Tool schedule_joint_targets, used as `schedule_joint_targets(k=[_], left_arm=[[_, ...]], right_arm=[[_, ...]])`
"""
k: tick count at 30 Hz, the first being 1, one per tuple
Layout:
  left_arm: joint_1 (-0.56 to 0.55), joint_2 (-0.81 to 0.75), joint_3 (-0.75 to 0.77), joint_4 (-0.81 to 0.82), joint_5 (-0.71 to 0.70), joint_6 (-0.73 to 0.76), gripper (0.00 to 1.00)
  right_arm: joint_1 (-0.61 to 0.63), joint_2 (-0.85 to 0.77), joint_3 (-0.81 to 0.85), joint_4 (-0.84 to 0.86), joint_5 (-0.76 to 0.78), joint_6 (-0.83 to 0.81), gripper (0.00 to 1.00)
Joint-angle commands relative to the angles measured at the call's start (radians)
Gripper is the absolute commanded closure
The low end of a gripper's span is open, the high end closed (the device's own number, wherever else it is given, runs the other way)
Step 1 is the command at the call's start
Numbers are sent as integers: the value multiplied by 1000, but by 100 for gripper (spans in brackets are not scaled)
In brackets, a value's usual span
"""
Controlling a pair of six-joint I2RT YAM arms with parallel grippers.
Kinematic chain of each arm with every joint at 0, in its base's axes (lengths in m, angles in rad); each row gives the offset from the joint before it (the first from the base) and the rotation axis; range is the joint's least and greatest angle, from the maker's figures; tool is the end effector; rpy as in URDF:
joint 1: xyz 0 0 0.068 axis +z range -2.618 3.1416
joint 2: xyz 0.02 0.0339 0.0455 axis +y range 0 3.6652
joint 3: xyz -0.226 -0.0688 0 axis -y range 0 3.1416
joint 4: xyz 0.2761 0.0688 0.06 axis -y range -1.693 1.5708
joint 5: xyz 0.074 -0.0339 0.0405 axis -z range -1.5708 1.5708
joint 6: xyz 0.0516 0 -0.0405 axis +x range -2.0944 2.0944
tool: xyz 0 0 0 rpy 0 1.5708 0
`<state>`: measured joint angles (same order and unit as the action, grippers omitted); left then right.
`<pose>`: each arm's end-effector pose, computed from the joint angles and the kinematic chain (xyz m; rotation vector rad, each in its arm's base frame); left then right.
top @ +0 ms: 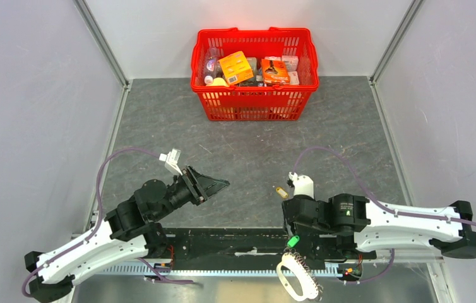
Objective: Put the keys on the keyring
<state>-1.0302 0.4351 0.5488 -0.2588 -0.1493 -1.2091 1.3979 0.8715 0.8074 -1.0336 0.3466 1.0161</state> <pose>0.1127 -0.1729 0.2816 -0.3026 1.9490 -1.4671 0.0533 0.2036 0.2196 -0.3889 2.5958 0.4274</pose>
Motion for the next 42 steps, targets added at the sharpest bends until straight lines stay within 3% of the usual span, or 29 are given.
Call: schedule_joint_targets(k=[1,9,14,19,25,30,35,42], left_arm=[[-5,-22,41,-50,43,86,44],[-4,-87,59,-134,33,137,29],[-5,-82,68,-148,49,168,25],[-5,-96,55,-156,56,170,18],[-5,-118,45,-173,50,170,17],[-5,-130,49,-178,48,171,17],[-4,-139,49,-187,48,165,17],[-5,-138,47,-186,44,157,17]], right_arm=[[-2,-47,-83,-34,-139,154,32],[-2,-139,-236,-35,-293,265,31],[-2,-87,-339,128,-416,300,32],[-2,3,-353,237,-445,303,32],[-2,66,-332,294,-453,294,33],[-2,82,-330,291,-446,289,48],[-2,84,-338,284,-437,291,74],[-2,110,-310,275,-423,267,97]])
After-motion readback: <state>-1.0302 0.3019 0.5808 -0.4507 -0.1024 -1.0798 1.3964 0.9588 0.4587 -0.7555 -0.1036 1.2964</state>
